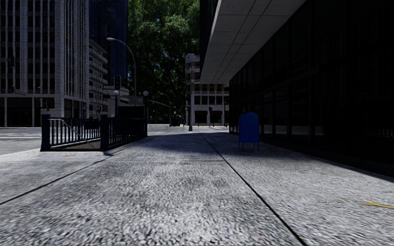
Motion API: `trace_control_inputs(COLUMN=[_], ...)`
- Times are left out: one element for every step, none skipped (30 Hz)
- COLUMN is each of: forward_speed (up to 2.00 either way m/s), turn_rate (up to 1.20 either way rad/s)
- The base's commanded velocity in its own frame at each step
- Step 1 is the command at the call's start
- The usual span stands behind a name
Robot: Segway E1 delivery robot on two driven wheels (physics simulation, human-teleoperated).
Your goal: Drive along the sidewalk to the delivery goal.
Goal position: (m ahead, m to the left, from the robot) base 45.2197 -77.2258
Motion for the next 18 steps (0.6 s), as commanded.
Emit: trace_control_inputs(forward_speed=[2.00,2.00,2.00,2.00,2.00,2.00,2.00,2.00,2.00,2.00,2.00,2.00,2.00,2.00,2.00,2.00,2.00,2.00], turn_rate=[0.00,0.00,0.00,0.00,0.00,0.00,0.00,0.00,0.00,0.00,0.00,0.00,0.00,0.00,0.00,0.00,0.00,0.00])
